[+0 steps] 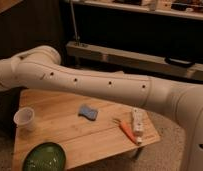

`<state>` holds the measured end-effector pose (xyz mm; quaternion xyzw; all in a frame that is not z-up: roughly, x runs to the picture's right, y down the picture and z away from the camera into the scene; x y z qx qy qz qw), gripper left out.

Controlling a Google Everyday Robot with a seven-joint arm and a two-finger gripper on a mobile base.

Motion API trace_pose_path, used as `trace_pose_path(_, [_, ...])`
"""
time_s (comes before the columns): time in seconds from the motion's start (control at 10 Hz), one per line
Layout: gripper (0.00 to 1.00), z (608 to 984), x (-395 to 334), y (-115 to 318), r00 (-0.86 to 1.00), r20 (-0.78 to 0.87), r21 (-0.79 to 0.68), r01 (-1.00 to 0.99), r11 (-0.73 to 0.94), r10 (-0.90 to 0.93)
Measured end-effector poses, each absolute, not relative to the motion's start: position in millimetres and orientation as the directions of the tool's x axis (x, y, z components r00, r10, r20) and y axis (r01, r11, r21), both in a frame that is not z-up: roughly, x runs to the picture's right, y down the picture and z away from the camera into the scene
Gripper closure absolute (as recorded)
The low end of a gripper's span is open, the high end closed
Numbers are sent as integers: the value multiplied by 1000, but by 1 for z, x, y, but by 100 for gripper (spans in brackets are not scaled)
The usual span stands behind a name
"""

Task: Place the eraser in the ceramic cup

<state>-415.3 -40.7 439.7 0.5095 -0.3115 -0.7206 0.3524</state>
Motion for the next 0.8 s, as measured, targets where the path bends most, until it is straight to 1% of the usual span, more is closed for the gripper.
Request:
trace_pose_path(0.2, [100,461,-422,-46,-230,-512,803,214,-556,-828])
trace_pose_path(0.4, [100,503,-411,-57,-221,-499,803,246,-543,-838])
trace_pose_path(0.6, [100,543,-400,-57,-218,-479,807,272,-525,-850])
trace_pose_path(0.8, [100,561,-401,-53,-222,-471,808,279,-518,-854])
